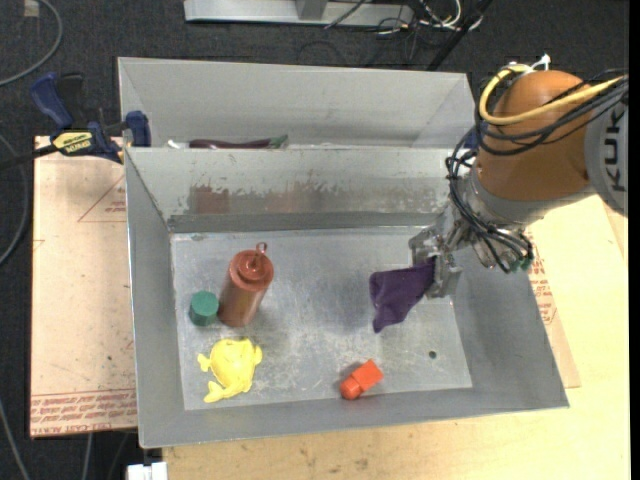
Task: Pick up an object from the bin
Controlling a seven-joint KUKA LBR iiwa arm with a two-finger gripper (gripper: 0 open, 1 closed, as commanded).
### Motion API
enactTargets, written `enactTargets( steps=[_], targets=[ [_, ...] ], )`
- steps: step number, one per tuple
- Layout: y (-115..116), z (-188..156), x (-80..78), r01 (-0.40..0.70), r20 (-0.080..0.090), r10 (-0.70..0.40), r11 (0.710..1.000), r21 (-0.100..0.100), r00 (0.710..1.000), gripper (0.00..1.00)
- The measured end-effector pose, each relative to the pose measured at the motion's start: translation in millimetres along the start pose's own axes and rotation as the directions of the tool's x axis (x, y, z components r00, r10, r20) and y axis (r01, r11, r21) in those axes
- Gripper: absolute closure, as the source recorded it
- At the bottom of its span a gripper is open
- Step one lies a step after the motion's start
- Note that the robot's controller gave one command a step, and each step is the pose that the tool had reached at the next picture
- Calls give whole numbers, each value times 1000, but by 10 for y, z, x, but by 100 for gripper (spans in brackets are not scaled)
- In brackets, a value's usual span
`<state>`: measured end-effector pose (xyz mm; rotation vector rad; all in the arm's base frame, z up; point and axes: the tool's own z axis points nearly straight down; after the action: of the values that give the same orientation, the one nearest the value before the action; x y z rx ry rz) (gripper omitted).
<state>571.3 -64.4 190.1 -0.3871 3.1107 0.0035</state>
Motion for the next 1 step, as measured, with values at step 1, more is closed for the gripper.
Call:
enactTargets(
  steps=[1],
  targets=[
    [-873, -1222, 20, -74, 5, 74, 997, 1, 997, 100]
  ],
)
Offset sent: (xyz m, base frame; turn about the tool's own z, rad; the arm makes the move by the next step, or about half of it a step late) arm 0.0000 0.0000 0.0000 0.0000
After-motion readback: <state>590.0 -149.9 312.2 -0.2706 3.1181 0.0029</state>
